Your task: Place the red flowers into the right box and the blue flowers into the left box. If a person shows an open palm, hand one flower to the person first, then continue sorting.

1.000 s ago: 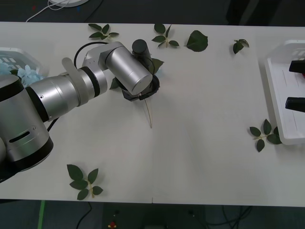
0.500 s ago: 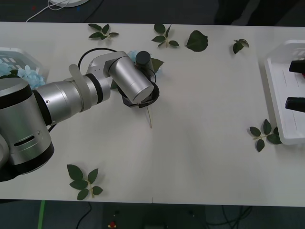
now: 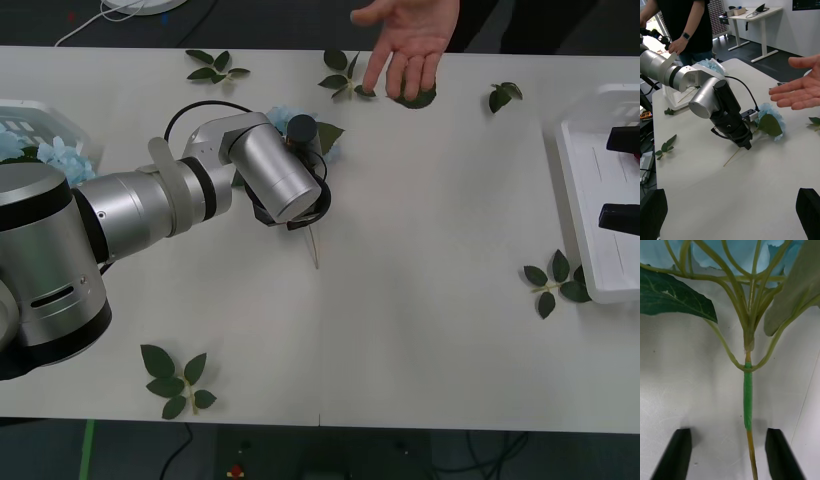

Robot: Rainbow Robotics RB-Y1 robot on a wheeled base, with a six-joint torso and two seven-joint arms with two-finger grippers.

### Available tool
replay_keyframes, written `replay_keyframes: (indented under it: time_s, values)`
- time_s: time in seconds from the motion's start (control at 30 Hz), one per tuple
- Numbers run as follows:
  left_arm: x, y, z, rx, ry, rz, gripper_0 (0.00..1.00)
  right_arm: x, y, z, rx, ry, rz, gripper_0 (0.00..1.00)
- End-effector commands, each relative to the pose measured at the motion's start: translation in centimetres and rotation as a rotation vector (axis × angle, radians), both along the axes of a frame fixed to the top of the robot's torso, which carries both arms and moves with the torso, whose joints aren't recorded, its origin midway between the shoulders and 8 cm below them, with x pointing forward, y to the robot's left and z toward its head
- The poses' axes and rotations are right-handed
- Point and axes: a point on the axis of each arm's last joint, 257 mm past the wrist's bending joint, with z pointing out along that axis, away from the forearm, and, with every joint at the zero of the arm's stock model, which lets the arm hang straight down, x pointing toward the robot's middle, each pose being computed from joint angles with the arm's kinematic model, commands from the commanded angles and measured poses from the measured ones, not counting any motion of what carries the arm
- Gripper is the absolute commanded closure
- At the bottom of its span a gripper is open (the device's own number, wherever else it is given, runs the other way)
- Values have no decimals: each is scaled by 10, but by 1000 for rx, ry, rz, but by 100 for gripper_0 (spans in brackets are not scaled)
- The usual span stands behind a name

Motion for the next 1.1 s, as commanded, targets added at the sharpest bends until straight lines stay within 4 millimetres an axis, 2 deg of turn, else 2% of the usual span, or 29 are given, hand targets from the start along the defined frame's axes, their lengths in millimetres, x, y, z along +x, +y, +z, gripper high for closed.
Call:
replay_keyframes:
  time_s: [0.03,0.6,0.7,0.8,1.1]
  values:
    - [3,-16,8,34,-34,-73,100,-6,-1,7,-58,-38,18,0]
    - [5,-17,10,37,-46,-81,100,-6,-1,7,-58,-38,18,0]
    - [11,-13,15,44,-59,-78,100,-6,-1,7,-58,-38,18,0]
    - [24,-6,32,53,-97,-69,100,-6,-1,7,-58,-38,18,0]
    - [76,34,116,-64,-223,43,100,-6,-1,7,-58,-38,18,0]
